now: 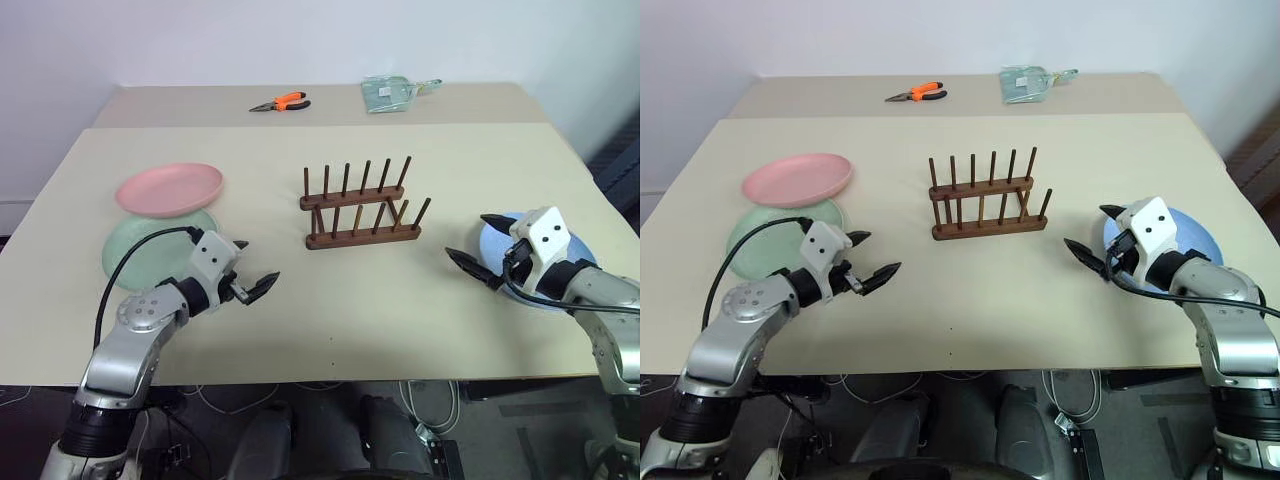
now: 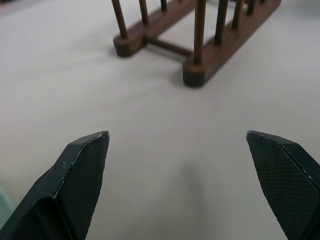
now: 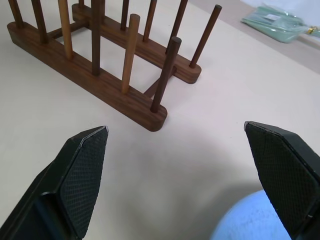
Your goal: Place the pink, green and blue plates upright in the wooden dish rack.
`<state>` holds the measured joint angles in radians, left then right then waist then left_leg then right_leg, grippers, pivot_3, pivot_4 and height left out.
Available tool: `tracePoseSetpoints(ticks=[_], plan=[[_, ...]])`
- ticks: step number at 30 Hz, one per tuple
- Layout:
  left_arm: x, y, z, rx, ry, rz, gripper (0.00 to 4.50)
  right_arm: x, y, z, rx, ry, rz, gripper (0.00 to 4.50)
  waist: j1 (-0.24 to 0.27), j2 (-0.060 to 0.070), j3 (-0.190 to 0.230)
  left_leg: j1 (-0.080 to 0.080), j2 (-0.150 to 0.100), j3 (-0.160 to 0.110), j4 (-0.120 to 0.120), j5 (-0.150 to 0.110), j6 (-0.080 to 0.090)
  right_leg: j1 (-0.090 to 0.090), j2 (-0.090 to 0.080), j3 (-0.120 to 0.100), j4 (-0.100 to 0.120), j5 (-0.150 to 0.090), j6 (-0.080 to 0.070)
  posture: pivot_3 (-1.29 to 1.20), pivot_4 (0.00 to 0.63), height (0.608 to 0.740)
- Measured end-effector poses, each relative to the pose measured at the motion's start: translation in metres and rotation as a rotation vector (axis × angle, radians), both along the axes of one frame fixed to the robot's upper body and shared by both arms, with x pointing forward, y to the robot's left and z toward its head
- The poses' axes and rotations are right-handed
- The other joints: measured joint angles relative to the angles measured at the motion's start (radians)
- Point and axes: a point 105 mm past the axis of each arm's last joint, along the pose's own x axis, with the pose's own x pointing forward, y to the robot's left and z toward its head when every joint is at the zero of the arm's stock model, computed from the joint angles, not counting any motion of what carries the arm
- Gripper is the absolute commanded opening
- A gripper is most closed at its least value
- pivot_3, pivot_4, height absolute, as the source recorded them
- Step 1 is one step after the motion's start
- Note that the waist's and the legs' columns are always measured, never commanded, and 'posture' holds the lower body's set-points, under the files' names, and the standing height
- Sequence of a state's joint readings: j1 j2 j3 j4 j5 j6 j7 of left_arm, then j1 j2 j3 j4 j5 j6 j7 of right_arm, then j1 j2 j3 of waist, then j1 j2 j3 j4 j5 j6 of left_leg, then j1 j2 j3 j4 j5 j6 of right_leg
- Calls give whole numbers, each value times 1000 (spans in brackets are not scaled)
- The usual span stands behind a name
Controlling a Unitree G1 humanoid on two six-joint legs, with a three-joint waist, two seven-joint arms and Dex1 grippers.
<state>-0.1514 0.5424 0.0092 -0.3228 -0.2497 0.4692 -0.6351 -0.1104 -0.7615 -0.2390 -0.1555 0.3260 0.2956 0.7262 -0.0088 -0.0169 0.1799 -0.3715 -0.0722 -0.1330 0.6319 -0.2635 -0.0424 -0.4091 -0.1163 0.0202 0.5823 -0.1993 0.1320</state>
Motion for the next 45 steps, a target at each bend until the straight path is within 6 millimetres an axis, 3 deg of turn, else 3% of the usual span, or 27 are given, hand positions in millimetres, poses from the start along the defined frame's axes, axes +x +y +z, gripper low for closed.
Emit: tracePoseSetpoints(ticks=[4,11,18,23,26,32,36,43,45], plan=[[4,-9,2,-12,-6,-17,4500,3,1,4,-1,-34,-8,4459,-1,0,0,0,0,0,0,0,0,0,0,0,0,1,2,0,150,740],[14,-18,-4,-20,38,-77,4500,2,9,-5,-6,14,14,4459,-1,0,0,0,0,0,0,0,0,0,0,0,0,1,2,0,150,740],[52,-48,-36,46,121,-233,4500,-5,44,-10,14,-17,68,4459,12,0,0,-1,-1,0,1,0,0,0,0,0,-1,1,2,0,150,740],[76,-76,-36,43,120,-318,4500,-16,52,-11,26,-36,40,4459,26,0,-1,-1,-1,-1,1,0,0,0,0,-1,-1,1,3,0,150,740],[82,-95,-37,28,118,-355,3627,-24,47,-20,12,-11,1,4500,25,-1,-1,-1,-2,-1,2,0,0,1,-1,-1,-1,1,3,0,150,740],[82,-113,-40,0,97,-394,804,-31,41,-16,1,-31,-45,4500,21,-1,-2,0,-2,-1,1,0,0,1,-1,-1,0,-1,7,0,150,740],[73,-114,-42,15,75,-455,777,-34,36,-18,-6,-19,-59,4500,21,-1,-2,0,-2,-1,1,0,0,1,-1,-1,0,-1,7,0,150,740],[28,-100,-48,128,73,-716,777,-48,9,-19,-92,42,-77,4500,21,0,-2,0,-1,-1,0,0,1,1,0,-1,0,1,4,0,150,740],[21,-93,-48,155,89,-746,1852,-53,4,-23,-101,67,-78,4500,20,0,-2,0,-1,-1,1,0,1,1,0,-1,0,1,4,0,150,740]])
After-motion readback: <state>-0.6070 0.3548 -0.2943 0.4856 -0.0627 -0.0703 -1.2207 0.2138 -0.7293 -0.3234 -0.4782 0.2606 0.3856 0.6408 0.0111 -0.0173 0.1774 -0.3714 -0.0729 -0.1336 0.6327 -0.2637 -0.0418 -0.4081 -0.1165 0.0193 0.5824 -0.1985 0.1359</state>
